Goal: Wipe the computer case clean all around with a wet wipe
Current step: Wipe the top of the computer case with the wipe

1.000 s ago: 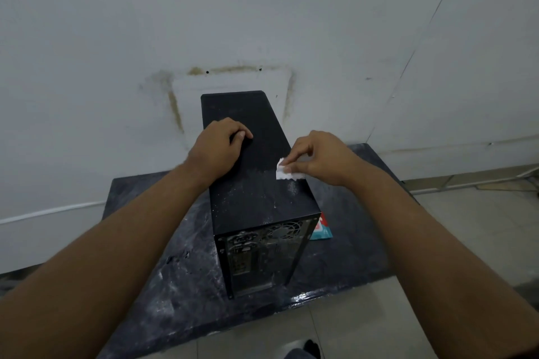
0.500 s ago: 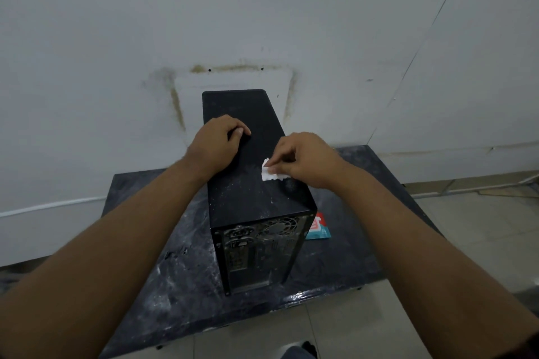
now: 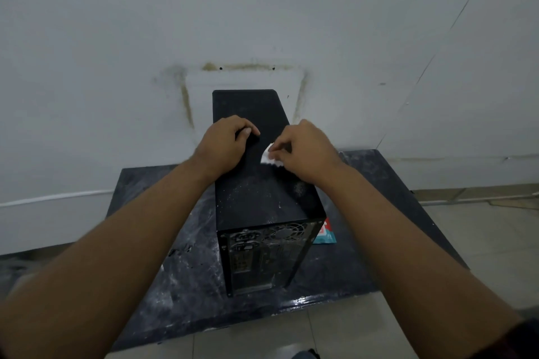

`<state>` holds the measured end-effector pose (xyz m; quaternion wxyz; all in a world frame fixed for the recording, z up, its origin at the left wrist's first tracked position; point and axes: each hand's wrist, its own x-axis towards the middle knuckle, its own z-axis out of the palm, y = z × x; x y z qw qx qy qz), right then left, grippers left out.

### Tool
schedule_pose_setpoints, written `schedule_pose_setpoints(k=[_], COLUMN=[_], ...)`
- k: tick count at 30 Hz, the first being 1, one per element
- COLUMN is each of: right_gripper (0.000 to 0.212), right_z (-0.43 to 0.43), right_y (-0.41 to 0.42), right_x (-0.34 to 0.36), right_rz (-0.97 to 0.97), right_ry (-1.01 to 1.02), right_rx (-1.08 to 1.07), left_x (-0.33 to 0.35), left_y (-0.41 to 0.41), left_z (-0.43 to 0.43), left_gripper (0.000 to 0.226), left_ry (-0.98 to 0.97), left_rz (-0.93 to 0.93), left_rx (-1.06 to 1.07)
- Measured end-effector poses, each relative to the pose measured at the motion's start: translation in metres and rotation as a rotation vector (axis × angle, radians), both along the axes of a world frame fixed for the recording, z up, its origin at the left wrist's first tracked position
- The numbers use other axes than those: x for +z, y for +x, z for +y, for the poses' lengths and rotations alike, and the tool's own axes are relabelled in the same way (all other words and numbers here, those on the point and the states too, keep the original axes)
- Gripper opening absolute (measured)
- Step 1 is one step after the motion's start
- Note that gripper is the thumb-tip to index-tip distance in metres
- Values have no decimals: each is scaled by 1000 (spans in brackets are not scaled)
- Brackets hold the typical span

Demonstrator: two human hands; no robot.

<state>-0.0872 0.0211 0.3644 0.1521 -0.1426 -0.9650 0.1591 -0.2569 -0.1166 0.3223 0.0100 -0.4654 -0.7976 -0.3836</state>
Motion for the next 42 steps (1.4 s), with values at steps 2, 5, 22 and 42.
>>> schedule_pose_setpoints(k=[2,5,22,42], right_gripper=[10,11,11,29], right_z=[-10,-7,-21,-14], right_y=[1,-4,-9,-32], right_x=[2,0,-8,-18], right_rz=[-96,-33,-45,251], right_ry=[-142,-126,-204,-361], right_rx=[249,175,413,270], left_x=[1,-1,-1,19], left_y=[-1,-3,-5,44], left_z=[0,1,-1,-67], left_gripper=[27,29,34,29], left_ry=[3,8,83,5], left_rz=[2,-5,-122,-91], left_rx=[-9,-6,-6,98])
